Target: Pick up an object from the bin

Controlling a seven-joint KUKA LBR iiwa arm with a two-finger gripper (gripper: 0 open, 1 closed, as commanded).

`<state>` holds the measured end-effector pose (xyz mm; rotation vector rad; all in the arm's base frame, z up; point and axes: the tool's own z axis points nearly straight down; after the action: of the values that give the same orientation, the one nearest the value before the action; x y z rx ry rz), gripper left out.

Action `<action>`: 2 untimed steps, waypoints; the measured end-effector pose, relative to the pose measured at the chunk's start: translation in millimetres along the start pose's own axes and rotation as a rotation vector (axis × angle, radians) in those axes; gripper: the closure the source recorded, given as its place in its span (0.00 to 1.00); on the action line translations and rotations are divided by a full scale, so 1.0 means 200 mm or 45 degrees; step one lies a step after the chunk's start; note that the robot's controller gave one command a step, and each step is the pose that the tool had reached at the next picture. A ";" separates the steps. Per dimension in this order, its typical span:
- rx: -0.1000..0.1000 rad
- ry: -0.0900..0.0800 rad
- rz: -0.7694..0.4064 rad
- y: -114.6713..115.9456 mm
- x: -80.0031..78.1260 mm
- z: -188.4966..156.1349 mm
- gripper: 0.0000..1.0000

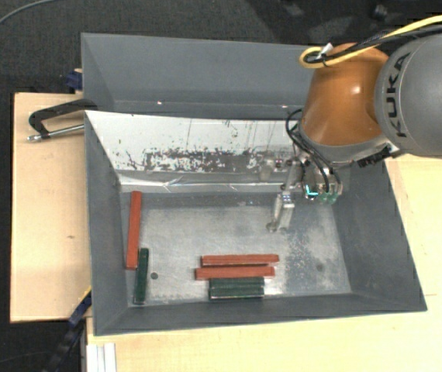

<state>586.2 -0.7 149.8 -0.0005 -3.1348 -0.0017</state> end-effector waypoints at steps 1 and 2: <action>-0.001 0.005 0.045 0.08 0.32 0.33 0.00; -0.001 -0.005 0.146 0.25 0.47 0.40 0.00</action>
Offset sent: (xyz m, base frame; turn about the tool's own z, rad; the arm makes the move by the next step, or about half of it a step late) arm -0.0604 0.0149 -0.0619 0.0364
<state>491.8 48.4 70.0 -0.1798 -3.1334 -0.0029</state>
